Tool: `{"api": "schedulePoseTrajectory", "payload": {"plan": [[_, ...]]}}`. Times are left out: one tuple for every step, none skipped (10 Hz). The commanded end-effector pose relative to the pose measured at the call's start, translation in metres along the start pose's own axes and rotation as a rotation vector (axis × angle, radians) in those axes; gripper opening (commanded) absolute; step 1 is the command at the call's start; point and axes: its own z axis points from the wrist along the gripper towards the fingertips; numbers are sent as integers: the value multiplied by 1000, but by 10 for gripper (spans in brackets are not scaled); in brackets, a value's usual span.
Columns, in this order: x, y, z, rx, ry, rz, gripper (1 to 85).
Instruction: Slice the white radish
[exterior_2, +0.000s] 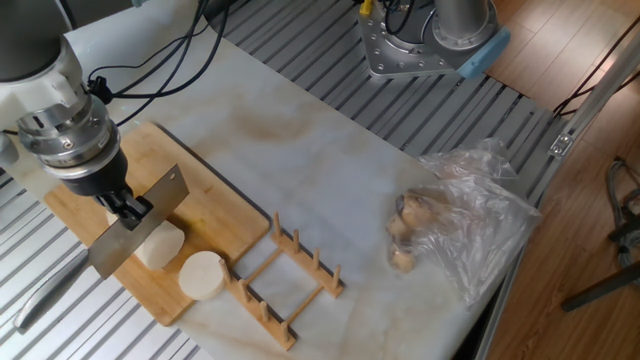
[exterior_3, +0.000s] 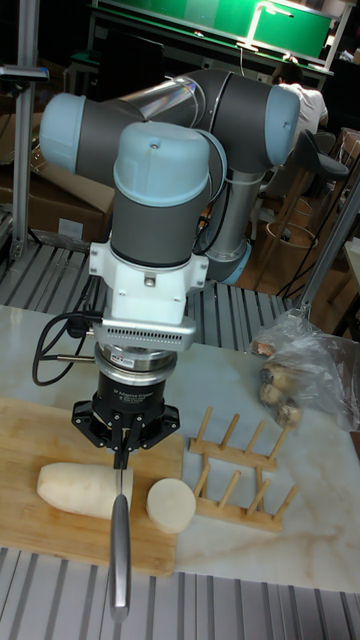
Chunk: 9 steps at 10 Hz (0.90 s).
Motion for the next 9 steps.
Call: {"api": "schedulePoseTrajectory", "payload": {"plan": [[-2, 3, 1, -10, -5, 5, 13], [-2, 3, 2, -10, -5, 5, 13], [-2, 3, 2, -10, -5, 7, 13], [-2, 3, 3, -10, -5, 10, 13], [-2, 3, 3, -10, -5, 11, 13], [-2, 4, 3, -11, -4, 14, 13], [-1, 6, 3, -20, 0, 23, 13], [-1, 6, 4, -20, 0, 23, 13], [-1, 5, 5, -17, 0, 22, 13]]}}
